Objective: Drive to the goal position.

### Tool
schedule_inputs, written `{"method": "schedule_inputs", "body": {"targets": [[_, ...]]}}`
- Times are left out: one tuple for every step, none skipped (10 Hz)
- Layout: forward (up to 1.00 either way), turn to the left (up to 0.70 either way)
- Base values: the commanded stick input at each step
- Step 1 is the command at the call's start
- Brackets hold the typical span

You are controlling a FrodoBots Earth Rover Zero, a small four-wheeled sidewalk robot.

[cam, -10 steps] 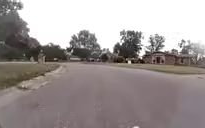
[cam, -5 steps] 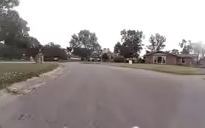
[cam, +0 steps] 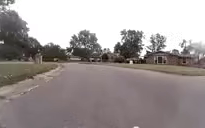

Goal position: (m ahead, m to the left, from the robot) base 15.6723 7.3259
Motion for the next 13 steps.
{"method": "schedule_inputs", "body": {"targets": [[0.7, 0.0], [0.7, 0.0], [0.7, 0.0], [0.7, 0.0], [0.7, 0.0], [0.7, 0.0], [0.7, 0.0], [0.7, 0.0], [0.7, 0.0], [0.7, 0.0], [0.7, 0.0], [0.7, 0.0], [0.7, 0.0]]}}
